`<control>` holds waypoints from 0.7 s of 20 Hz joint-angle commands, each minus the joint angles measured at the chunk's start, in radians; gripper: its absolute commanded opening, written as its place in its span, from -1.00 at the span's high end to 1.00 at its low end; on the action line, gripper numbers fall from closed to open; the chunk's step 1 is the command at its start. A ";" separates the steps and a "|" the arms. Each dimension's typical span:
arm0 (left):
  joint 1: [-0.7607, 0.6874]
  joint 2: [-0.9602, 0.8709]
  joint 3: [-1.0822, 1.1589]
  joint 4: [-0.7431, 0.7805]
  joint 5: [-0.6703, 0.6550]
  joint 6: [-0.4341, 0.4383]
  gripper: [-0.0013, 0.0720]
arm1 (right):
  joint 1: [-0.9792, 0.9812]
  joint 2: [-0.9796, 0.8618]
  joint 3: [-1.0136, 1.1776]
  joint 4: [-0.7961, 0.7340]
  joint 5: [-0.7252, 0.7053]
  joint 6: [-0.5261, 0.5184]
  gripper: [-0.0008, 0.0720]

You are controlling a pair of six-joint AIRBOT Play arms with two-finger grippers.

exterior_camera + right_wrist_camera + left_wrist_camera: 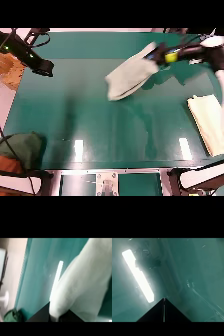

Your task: Fold the shirts.

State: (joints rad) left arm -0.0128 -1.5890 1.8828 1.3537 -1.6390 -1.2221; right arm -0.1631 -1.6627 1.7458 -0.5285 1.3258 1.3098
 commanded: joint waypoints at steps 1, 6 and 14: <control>0.000 0.000 0.000 0.000 0.000 0.000 0.89 | -0.236 0.082 0.039 -0.007 0.019 0.050 0.93; 0.000 0.000 0.000 -0.001 0.000 0.000 0.89 | -0.614 0.106 0.039 -0.012 0.063 0.076 0.93; 0.000 0.000 0.000 -0.025 0.007 0.000 0.89 | -0.944 0.107 0.039 -0.232 0.294 0.142 0.93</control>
State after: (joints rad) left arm -0.0132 -1.5890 1.8828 1.3434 -1.6360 -1.2232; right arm -1.0161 -1.5574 1.7836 -0.6384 1.5150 1.4105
